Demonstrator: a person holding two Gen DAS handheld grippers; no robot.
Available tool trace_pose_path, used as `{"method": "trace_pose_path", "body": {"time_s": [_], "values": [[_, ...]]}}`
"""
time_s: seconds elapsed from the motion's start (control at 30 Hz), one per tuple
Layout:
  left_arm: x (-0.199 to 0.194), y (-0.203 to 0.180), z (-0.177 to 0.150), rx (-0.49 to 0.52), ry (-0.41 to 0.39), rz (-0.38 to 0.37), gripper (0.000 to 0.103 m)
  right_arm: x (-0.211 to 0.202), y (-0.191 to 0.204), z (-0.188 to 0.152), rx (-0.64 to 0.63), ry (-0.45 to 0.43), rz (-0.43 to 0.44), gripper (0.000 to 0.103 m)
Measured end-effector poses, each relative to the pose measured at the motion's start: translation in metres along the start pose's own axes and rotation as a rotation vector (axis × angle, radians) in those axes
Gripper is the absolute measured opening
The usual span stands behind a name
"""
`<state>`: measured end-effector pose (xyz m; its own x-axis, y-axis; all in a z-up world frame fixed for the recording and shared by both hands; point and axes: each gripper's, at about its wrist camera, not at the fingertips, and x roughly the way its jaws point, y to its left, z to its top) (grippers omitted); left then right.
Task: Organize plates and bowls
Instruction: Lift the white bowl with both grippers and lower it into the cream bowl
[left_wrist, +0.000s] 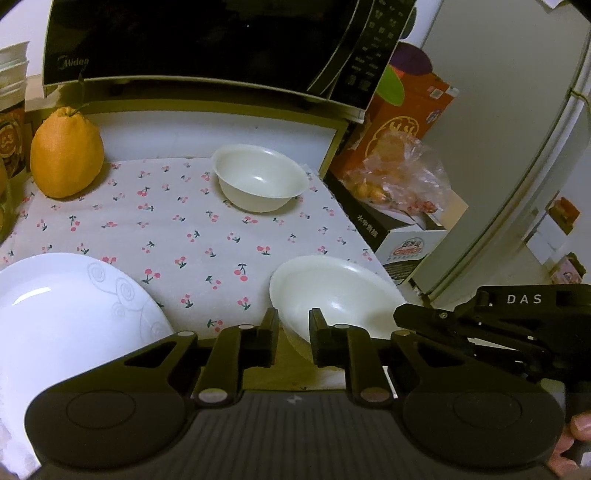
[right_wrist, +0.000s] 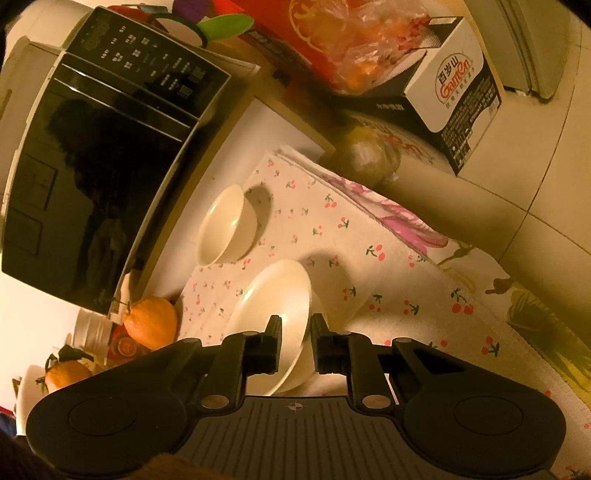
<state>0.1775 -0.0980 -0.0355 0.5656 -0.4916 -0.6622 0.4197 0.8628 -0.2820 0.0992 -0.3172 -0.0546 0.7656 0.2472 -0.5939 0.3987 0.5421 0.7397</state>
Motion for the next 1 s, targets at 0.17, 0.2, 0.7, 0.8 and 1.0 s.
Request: {"method": "trace_pose_path", "body": {"time_s": [0.17, 0.2, 0.7, 0.8, 1.0], "values": [[-0.005, -0.003, 0.0, 0.019, -0.008, -0.005, 0.016, -0.004, 0.002, -0.001, -0.014, 0.0, 0.001, 0.017], [-0.006, -0.003, -0.001, 0.021, -0.009, -0.005, 0.016, -0.004, 0.002, -0.001, -0.017, 0.0, 0.001, 0.017], [-0.028, -0.008, -0.005, 0.05, -0.031, -0.025, 0.016, -0.023, 0.013, -0.004, -0.098, 0.002, 0.023, 0.017], [-0.033, -0.009, -0.006, 0.052, -0.034, -0.027, 0.016, -0.029, 0.017, -0.007, -0.132, 0.005, 0.027, 0.017], [-0.046, -0.011, -0.01, 0.054, -0.035, -0.042, 0.016, -0.042, 0.023, -0.009, -0.177, 0.014, 0.039, 0.017]]}}
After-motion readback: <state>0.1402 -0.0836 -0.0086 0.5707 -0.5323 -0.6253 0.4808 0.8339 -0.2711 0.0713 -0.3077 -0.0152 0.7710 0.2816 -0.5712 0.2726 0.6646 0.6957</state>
